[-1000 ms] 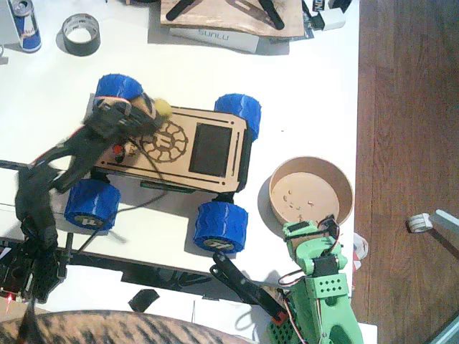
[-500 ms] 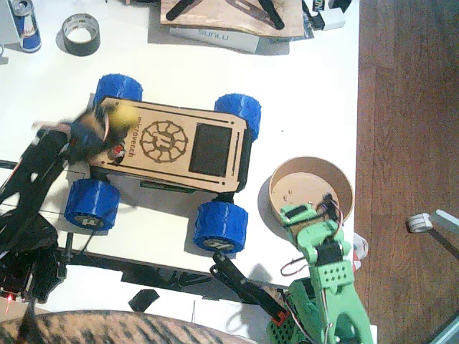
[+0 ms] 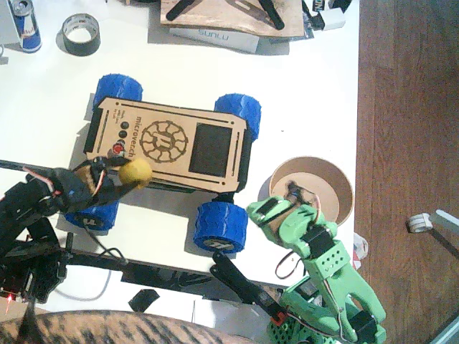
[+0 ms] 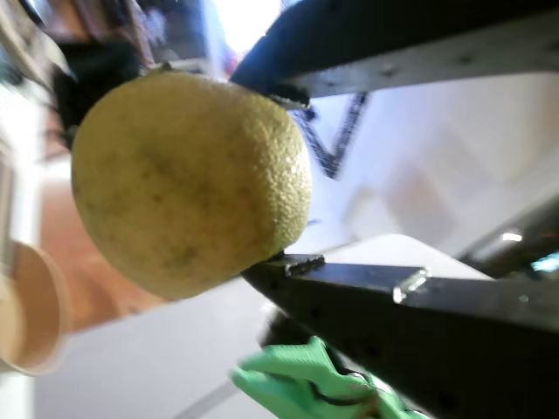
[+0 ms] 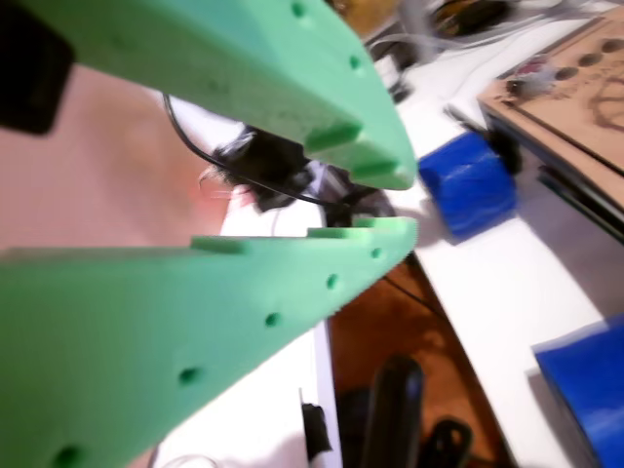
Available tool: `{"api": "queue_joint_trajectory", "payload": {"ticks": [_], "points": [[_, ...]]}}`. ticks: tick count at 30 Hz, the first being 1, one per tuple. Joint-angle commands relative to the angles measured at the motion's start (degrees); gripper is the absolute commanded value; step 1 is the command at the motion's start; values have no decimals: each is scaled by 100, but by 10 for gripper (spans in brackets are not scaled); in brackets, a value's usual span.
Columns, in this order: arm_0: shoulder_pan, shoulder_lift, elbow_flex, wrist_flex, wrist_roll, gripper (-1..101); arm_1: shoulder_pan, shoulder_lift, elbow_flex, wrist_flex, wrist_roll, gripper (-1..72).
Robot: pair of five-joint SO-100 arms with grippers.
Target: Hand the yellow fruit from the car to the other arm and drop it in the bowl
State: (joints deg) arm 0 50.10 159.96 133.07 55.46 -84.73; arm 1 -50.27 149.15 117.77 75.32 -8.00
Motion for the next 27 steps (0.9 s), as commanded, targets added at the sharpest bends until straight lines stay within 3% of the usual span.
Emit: {"api": "queue_joint_trajectory", "payload": {"ticks": [1,7,15,22,27], "points": [[571,396,-44,-35,-158,-2,-888,237,-26,-475,-993,-1],[1406,756,-35,53,-185,-2,-1819,835,703,-1450,-2918,0],[2092,1784,-26,993,-650,-2,-2443,1257,1652,-2812,-4632,0],[2479,2320,-35,1521,-923,-2,-2918,1143,2101,-3876,-4781,12],[2505,2092,-26,1292,-923,-2,-3164,1134,1942,-3946,-4254,197]]}}
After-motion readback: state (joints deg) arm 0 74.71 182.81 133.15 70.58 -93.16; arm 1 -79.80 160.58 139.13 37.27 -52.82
